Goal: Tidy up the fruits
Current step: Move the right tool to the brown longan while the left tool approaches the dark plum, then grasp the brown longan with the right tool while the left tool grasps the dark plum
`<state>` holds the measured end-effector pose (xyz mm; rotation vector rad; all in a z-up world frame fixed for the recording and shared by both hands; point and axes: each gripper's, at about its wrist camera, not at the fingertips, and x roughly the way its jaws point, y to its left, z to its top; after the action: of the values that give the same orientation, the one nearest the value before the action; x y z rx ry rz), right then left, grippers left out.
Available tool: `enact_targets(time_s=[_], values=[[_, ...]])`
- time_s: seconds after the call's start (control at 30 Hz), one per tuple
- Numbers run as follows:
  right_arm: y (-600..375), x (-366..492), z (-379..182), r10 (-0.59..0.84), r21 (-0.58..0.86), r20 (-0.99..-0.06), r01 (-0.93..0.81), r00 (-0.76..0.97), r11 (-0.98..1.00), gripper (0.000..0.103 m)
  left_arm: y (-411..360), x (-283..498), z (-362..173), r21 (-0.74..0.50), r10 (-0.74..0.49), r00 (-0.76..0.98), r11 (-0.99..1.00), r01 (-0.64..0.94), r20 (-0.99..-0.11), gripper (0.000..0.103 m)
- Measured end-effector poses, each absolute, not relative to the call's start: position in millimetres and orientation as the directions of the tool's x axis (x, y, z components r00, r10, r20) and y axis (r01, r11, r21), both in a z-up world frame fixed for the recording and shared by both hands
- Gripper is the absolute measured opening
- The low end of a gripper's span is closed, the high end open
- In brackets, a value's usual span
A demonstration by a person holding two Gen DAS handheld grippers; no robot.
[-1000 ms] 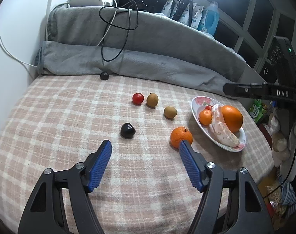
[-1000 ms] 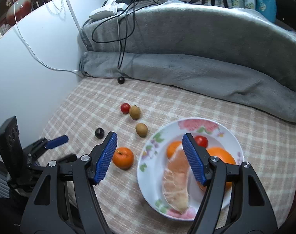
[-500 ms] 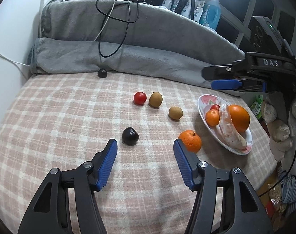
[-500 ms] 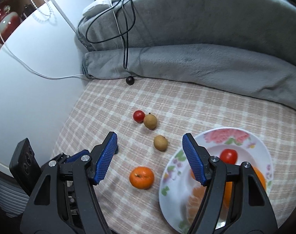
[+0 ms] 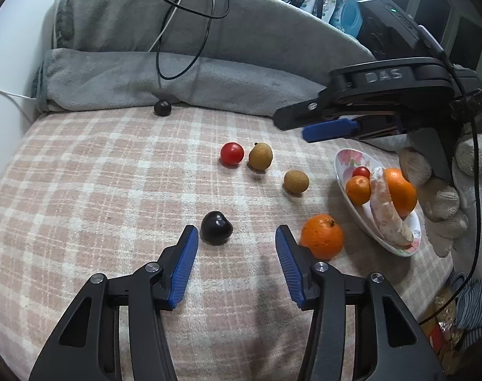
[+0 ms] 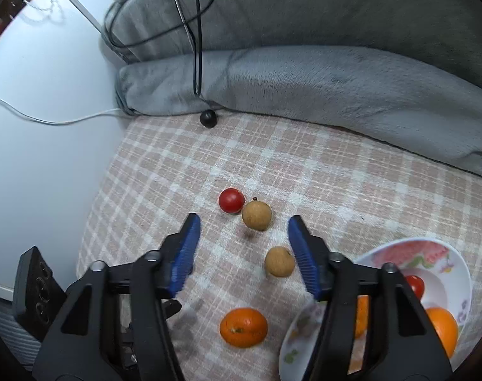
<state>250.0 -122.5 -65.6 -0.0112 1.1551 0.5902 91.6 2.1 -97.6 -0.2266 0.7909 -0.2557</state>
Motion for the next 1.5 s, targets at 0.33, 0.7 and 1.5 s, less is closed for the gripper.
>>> enact_targets(time_s=[0.33, 0.7, 1.5], values=[[-102, 263, -87, 0.365, 0.226, -0.894, -0.442, 0.259, 0.868, 0.047, 4, 108, -110, -0.316, -0.321, 0.651, 0.94, 0.129, -0.688, 0.045], [-91, 267, -96, 0.319, 0.183, -0.913, -0.444, 0.254, 0.877, 0.047, 4, 120, -122, -0.306, -0.312, 0.633, 0.944, 0.124, -0.708, 0.043], [-90, 267, -103, 0.318, 0.179, -0.914, -0.451, 0.253, 0.875, 0.028, 3, 124, -124, -0.269, -0.278, 0.65, 0.956, 0.116, -0.707, 0.023]])
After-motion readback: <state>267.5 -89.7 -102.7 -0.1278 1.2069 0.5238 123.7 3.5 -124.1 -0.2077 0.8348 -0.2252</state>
